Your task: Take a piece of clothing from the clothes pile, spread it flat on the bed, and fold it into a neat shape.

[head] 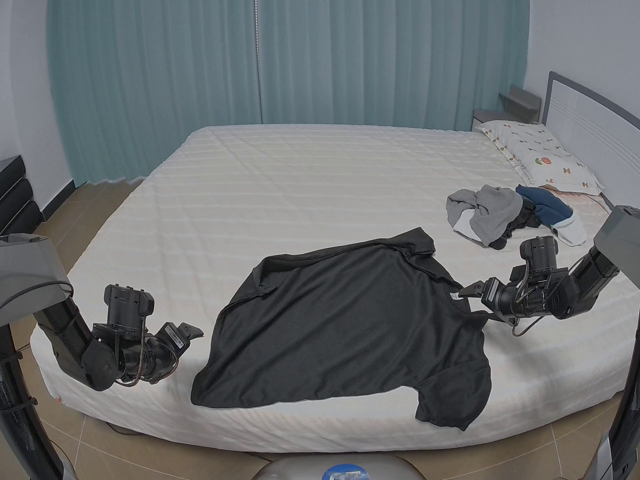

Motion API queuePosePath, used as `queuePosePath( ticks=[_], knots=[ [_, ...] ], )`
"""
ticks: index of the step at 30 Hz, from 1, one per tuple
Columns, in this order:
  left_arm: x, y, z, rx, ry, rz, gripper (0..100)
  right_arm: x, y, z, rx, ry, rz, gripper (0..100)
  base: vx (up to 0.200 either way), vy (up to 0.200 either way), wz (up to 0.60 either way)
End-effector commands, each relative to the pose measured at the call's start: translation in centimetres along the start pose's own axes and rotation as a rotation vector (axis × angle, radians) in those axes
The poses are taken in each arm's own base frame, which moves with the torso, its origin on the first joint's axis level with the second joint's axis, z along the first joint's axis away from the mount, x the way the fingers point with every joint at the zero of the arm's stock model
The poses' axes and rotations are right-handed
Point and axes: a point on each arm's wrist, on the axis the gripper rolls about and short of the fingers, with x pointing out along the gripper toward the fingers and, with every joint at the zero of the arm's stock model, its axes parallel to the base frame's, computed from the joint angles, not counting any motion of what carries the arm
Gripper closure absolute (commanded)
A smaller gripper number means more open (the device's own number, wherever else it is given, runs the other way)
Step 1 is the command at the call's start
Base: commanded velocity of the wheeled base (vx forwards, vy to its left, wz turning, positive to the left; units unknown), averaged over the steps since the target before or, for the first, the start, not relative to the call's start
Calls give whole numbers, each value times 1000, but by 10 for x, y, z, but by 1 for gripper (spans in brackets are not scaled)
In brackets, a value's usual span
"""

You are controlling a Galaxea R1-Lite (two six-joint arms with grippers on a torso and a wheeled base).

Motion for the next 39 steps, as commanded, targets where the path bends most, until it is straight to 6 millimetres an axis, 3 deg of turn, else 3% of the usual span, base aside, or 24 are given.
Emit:
queuePosePath(
  ticks=[1, 8, 13, 15, 17, 25, 31, 35, 39],
  knots=[
    [1, 0, -1, -1, 4, 3, 0, -7, 16, 3, -27, -25, 33, 0, 0, 0, 0],
    [-1, 1, -2, 0, 5, 2, 0, -21, 30, 4, -22, -47, 62, 0, 57, 0, 0],
    [-3, 1, -5, 3, 13, 6, 0, -54, 18, -25, 36, 8, 12, 0, 160, 0, 0],
    [-3, 1, -7, 7, 17, 5, 0, -58, 16, -29, 47, 16, 8, 0, 0, 0, 0],
    [-4, 2, -12, 14, 31, 10, 0, -71, 6, -48, 98, 48, -20, 0, 0, 0, 0],
    [-22, -14, -23, 24, 41, -58, 0, -89, -19, -89, 174, 19, 1, 0, 0, 0, 0],
    [-22, -32, -26, 69, 34, -106, 0, -88, -23, -95, 231, -33, 54, 0, 0, 0, 0],
    [-19, -49, -16, 87, -4, -158, 0, -85, -24, -100, 274, -12, 49, 0, 0, 0, 0],
    [-15, -64, 9, 153, -39, -145, 0, -87, -27, -100, 288, -15, 40, 0, 0, 0, 0]
  ],
)
